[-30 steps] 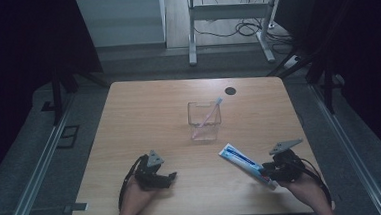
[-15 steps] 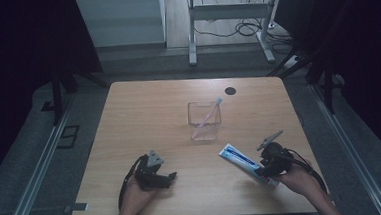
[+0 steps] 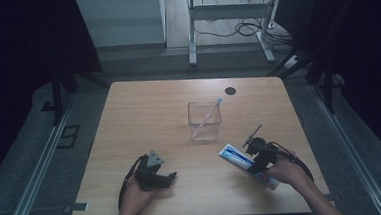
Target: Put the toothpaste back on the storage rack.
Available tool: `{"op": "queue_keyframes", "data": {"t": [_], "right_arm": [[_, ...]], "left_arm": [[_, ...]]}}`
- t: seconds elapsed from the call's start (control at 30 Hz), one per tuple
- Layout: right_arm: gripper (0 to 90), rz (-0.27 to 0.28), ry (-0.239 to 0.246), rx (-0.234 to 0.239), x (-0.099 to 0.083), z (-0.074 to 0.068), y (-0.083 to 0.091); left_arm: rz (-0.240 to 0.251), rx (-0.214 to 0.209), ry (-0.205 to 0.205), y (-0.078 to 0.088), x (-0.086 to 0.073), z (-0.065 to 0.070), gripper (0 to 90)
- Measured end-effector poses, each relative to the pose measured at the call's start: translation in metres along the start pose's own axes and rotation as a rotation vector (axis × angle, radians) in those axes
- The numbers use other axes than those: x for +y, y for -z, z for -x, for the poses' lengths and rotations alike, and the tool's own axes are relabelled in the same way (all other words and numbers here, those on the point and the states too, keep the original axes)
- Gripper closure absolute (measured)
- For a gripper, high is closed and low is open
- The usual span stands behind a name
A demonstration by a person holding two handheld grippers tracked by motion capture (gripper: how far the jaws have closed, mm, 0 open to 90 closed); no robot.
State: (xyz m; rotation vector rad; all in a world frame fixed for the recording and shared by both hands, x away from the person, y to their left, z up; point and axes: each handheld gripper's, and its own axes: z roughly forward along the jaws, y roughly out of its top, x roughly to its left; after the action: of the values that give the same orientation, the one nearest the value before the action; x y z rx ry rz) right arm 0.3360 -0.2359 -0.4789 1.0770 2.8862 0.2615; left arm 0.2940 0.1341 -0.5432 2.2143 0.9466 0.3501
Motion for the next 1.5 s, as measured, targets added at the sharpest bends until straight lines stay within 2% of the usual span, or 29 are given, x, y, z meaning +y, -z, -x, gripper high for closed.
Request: {"op": "queue_keyframes", "data": {"t": [0.4, 0.6, 0.83, 0.93, 1.03, 1.1, 1.5], "right_arm": [[43.5, -0.096, -0.007, -0.013, 0.025, 0.001, -0.018], [44.7, -0.115, -0.005, -0.016, 0.033, 0.002, -0.025], [49.6, -0.131, -0.027, -0.017, 0.036, 0.003, -0.028], [55.7, -0.124, -0.037, -0.012, 0.035, 0.004, -0.026], [65.4, -0.114, -0.041, -0.002, 0.034, 0.005, -0.021], [68.0, -0.104, -0.043, 0.003, 0.033, 0.006, -0.019], [71.5, 0.007, -0.041, 0.017, 0.018, 0.007, -0.009]], "left_arm": [[0.000, 0.000, -0.002, 0.000, 0.000, 0.000, 16.4], [-0.001, 0.000, -0.002, 0.000, 0.000, 0.000, 16.4], [0.000, 0.000, -0.002, 0.000, 0.000, 0.000, 16.4], [0.000, 0.000, -0.003, 0.000, 0.000, 0.000, 16.4], [0.002, 0.000, 0.002, 0.000, 0.000, 0.000, 16.4], [0.002, 0.000, 0.002, 0.000, 0.000, 0.000, 16.4], [0.002, 0.000, 0.003, 0.000, 0.000, 0.000, 16.4]]}}
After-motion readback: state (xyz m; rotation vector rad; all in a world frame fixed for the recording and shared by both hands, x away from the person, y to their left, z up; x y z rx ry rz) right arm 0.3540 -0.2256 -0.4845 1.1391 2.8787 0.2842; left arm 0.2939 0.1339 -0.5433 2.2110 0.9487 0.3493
